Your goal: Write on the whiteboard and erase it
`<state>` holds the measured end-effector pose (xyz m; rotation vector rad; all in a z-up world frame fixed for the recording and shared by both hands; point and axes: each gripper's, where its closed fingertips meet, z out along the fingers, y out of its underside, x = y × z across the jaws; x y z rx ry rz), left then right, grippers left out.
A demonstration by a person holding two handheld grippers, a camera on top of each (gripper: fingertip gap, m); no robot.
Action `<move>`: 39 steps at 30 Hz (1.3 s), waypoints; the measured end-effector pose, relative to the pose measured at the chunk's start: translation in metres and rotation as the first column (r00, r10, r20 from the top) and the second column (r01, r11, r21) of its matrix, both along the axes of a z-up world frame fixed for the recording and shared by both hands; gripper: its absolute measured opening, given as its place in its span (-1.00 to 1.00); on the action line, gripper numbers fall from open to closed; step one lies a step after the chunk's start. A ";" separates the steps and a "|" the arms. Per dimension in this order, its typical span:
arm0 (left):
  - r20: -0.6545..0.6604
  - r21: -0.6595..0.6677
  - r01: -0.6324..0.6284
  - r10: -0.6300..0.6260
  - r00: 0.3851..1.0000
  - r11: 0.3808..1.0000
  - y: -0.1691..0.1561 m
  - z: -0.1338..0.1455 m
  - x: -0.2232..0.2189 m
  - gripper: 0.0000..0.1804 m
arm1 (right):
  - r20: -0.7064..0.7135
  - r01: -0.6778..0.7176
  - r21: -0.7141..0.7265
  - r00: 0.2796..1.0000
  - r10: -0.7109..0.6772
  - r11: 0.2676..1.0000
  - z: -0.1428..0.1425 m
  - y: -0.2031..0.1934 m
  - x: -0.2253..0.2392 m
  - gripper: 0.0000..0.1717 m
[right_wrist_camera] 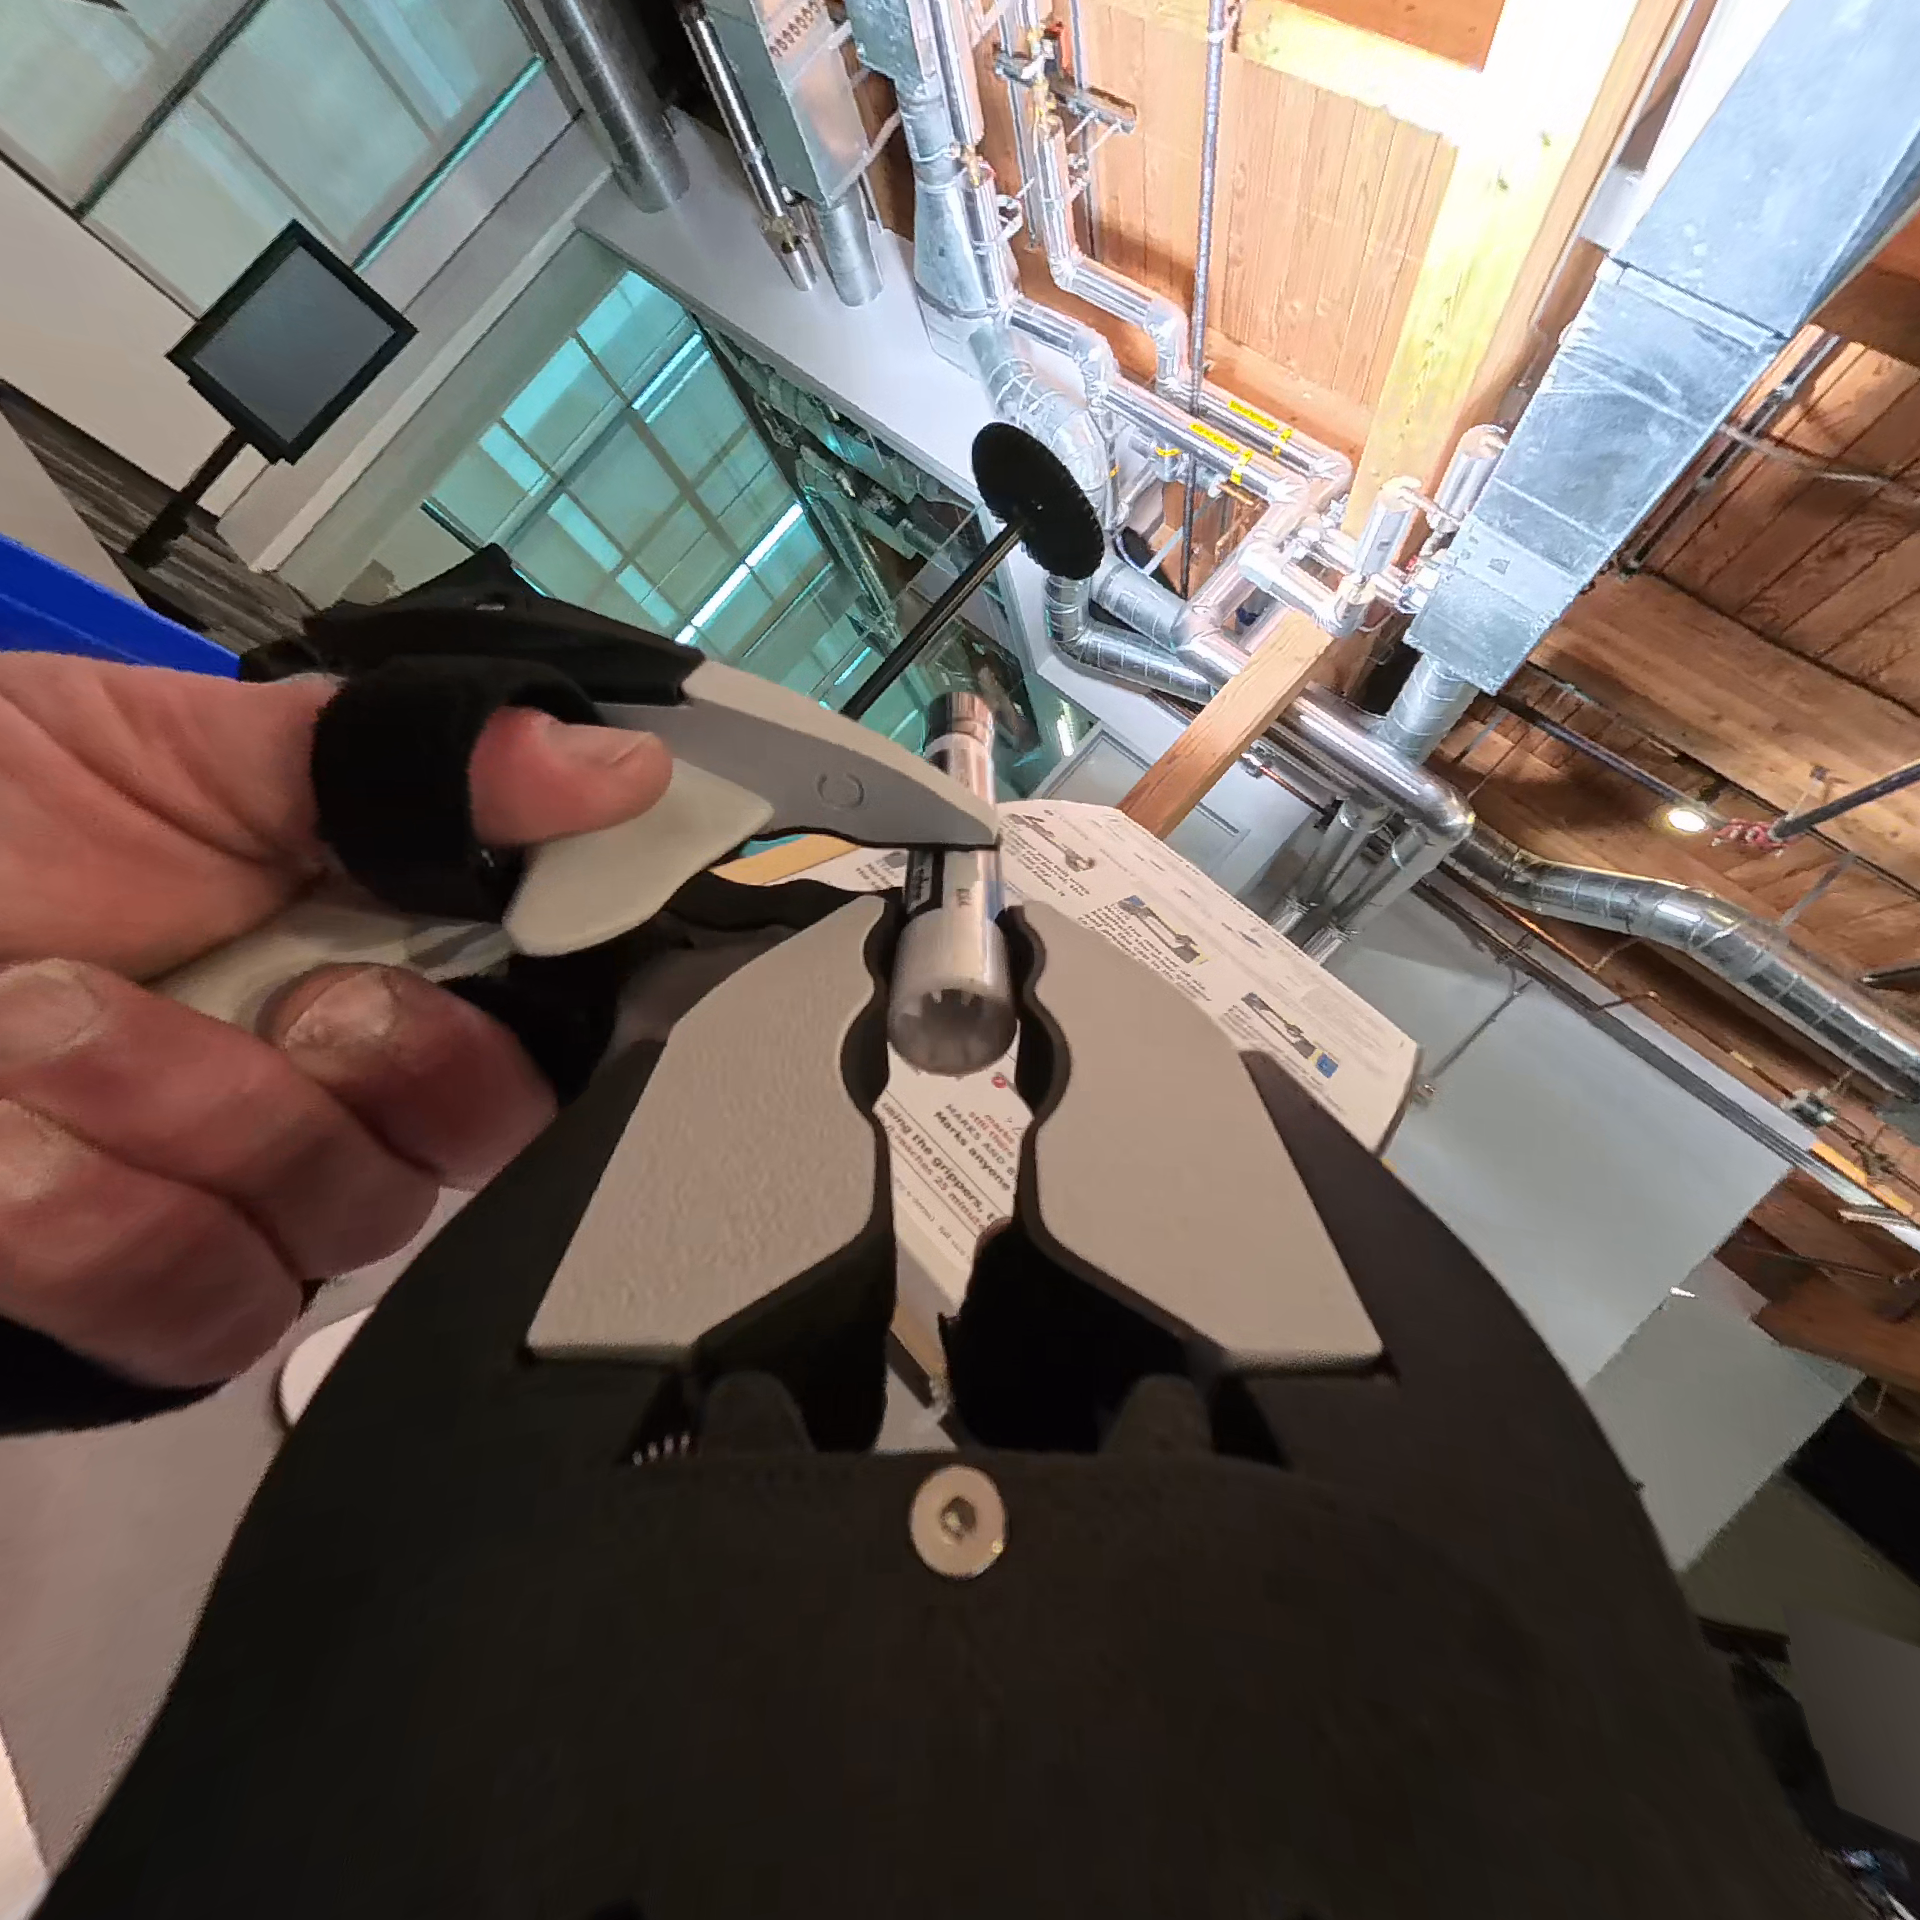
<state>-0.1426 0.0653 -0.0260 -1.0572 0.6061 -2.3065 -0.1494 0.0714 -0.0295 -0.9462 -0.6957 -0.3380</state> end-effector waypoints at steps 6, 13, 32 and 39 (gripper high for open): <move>0.018 0.007 -0.035 0.035 0.999 0.999 0.014 0.005 -0.010 -0.79 | 0.038 -0.158 -0.098 0.986 0.162 0.983 -0.004 -0.001 -0.001 -0.77; 0.008 0.031 -0.051 0.051 0.999 0.998 0.013 0.004 -0.010 -0.79 | 0.073 -0.238 -0.119 0.966 0.248 0.964 -0.006 -0.006 -0.002 -0.76; -0.016 -0.052 0.002 -0.003 1.000 0.999 0.001 -0.011 0.004 -0.79 | 0.088 -0.218 -0.120 0.970 0.229 0.969 -0.014 -0.001 -0.004 -0.76; -0.011 -0.057 0.003 -0.003 1.000 0.998 0.000 -0.011 0.004 -0.79 | 0.100 -0.198 -0.107 0.973 0.209 0.974 -0.014 0.000 -0.003 -0.74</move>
